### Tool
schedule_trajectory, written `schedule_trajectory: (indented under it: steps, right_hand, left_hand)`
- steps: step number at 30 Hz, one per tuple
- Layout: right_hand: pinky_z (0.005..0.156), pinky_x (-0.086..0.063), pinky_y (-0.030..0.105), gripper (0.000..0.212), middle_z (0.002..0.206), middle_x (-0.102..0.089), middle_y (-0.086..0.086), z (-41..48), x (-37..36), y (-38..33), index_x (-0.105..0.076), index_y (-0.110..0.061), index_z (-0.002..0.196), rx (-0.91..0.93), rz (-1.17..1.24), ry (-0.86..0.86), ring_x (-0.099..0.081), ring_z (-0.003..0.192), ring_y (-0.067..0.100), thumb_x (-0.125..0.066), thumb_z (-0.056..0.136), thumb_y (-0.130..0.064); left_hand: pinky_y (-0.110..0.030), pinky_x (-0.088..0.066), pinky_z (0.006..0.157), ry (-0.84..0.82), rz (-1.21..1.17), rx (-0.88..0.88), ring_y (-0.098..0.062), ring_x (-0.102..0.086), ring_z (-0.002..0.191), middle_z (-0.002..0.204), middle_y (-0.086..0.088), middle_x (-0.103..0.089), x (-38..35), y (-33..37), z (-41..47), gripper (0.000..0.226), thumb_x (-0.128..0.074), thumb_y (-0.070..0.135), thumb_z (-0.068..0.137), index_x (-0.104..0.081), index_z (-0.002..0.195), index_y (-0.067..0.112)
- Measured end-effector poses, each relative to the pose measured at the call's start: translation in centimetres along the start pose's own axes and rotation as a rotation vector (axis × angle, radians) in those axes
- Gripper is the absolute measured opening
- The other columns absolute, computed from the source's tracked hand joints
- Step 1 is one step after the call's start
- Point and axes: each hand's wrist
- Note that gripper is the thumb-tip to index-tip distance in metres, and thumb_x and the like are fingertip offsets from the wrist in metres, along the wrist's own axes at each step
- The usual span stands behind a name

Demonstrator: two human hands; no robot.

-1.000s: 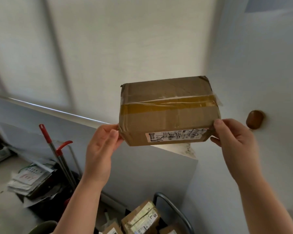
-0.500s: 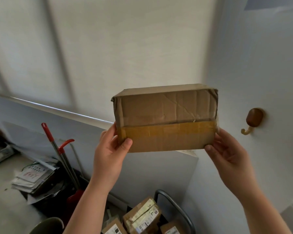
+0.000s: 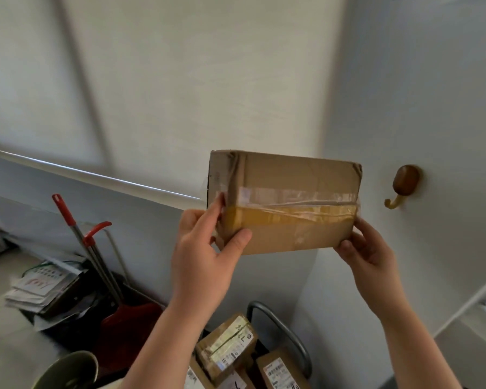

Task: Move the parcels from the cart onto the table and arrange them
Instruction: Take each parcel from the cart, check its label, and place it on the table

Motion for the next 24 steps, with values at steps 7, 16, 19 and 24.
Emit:
schedule_trajectory:
  steps: [7, 16, 19, 24]
  right_hand:
    - [0.095, -0.047, 0.035, 0.048, 0.107, -0.064, -0.009, -1.0, -1.2, 0.6, -0.040, -0.029, 0.132, -0.077, -0.125, -0.032, -0.061, 0.107, 0.014, -0.047, 0.094, -0.002]
    - [0.088, -0.047, 0.028, 0.033, 0.119, -0.063, 0.008, -1.8, -2.7, -1.8, -0.040, -0.019, 0.118, 0.041, -0.413, -0.061, -0.061, 0.108, 0.022, -0.056, 0.091, -0.009]
    - [0.089, -0.043, 0.028, 0.032, 0.117, -0.063, 0.009, -2.0, -3.2, -1.2, -0.044, -0.015, 0.116, 0.076, -0.476, -0.063, -0.060, 0.110, 0.026, -0.058, 0.089, -0.008]
    - [0.081, -0.051, 0.036, 0.047, 0.100, -0.069, 0.011, -2.6, -4.0, -0.1, -0.047, -0.013, 0.114, 0.409, -0.641, -0.013, -0.070, 0.087, 0.032, -0.069, 0.076, 0.003]
  left_hand:
    - [-0.021, -0.054, 0.071, -0.061, 0.087, 0.026, 0.000, -0.052, 0.083, 0.093, 0.007, -0.045, 0.1, -1.0, -0.4, 0.073, -0.058, 0.060, 0.077, -0.047, 0.138, 0.021]
    - [-0.022, -0.055, 0.067, -0.083, -0.503, 0.439, -0.009, -0.069, 0.085, 0.084, 0.009, -0.070, 2.4, -3.5, 1.1, 0.048, -0.045, 0.074, 0.068, -0.059, 0.091, 0.034]
    - [-0.027, -0.052, 0.064, -0.084, -0.463, 0.542, -0.012, -0.071, 0.074, 0.079, 0.003, -0.072, 2.9, -4.8, 1.7, 0.099, -0.041, 0.100, 0.029, -0.061, 0.092, 0.026]
    - [-0.023, -0.051, 0.058, -0.149, -0.436, 0.581, -0.018, -0.070, 0.077, 0.085, 0.002, -0.069, 3.0, -5.6, 2.0, 0.076, -0.030, 0.086, 0.063, -0.055, 0.104, 0.028]
Point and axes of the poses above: each hand's wrist, its own z-axis towards the middle knuckle, its own x-axis out of the back of the hand, y = z × x
